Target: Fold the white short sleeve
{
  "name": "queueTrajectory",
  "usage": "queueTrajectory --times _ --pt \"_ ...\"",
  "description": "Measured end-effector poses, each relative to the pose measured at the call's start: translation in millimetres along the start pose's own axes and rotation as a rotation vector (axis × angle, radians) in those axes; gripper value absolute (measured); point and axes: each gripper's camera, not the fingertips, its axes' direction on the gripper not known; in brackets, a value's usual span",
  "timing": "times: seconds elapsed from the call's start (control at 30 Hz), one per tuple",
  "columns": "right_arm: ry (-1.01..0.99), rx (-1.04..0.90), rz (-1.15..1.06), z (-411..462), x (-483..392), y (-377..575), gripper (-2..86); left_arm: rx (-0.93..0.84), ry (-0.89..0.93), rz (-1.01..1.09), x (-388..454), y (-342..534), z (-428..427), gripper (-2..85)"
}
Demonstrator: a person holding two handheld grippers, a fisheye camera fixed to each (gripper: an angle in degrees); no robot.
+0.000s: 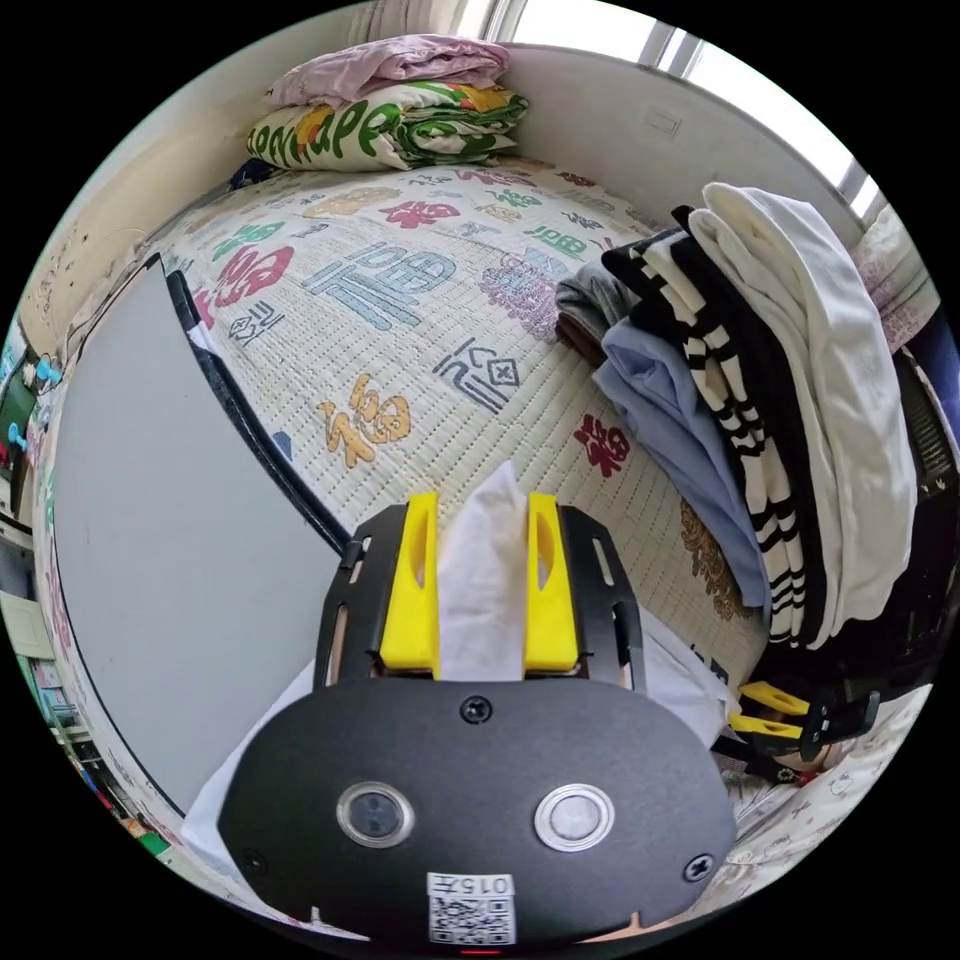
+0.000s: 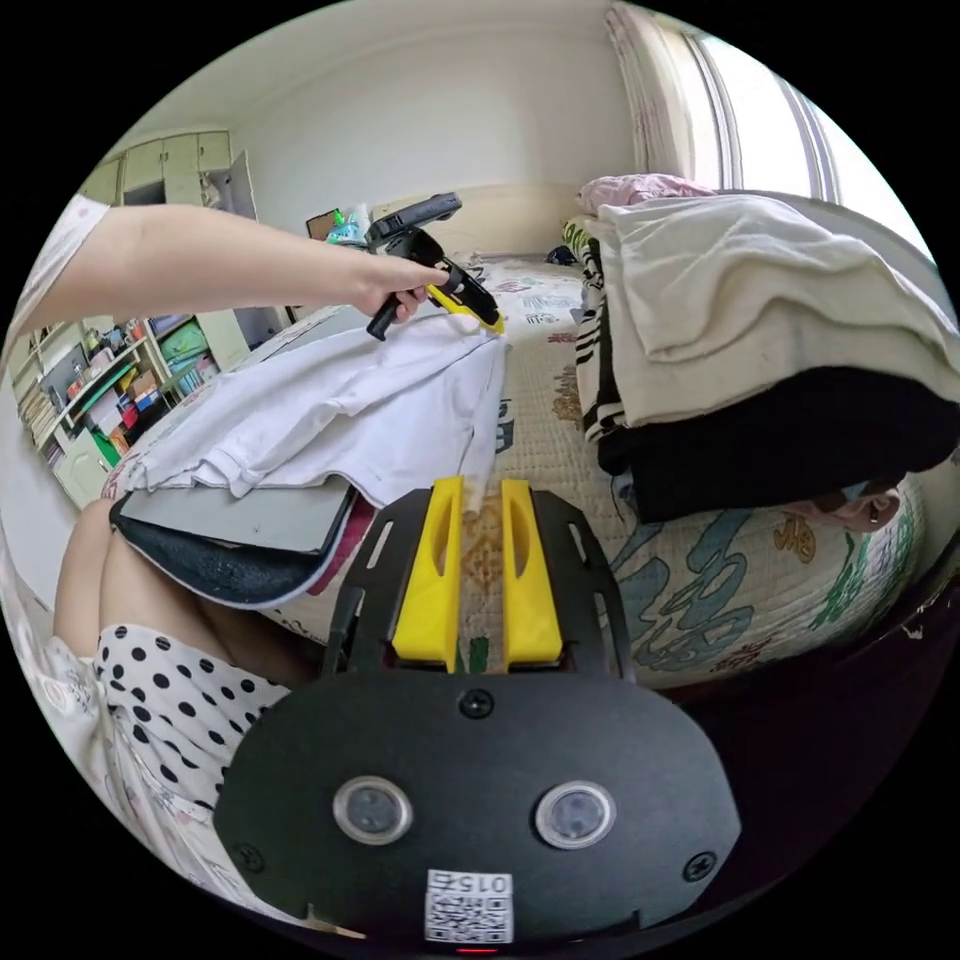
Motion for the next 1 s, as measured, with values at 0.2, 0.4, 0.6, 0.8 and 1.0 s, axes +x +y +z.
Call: queueTrajectory --times 0.2,0.4,0.6,0.8,1.0 --pt "-0.015 -0.005 0.024 12.2 24.9 24.4 2.5 0.025 0.077 0.012 -9.0 30.8 5.2 1.4" --pt "-0.009 0.074 0.118 -10.7 74.9 44.5 -0.6 0.154 0.123 -0.012 -12.2 72.9 -18.6 0.1" --pt "0.059 0.214 0.106 -64.4 112.9 50.1 -0.7 0.373 0.234 -0.007 -12.3 132.7 -65.2 -0.1" --pt "0.016 0.404 0.017 -136.4 118.0 56.7 -0.6 0.576 0.382 0.023 -34.2 221.1 -128.6 -0.1" --pt "-0.304 0.472 -0.204 -156.2 47.6 62.3 -0.4 0.669 0.422 -0.028 -109.9 379.5 -158.0 -0.1"
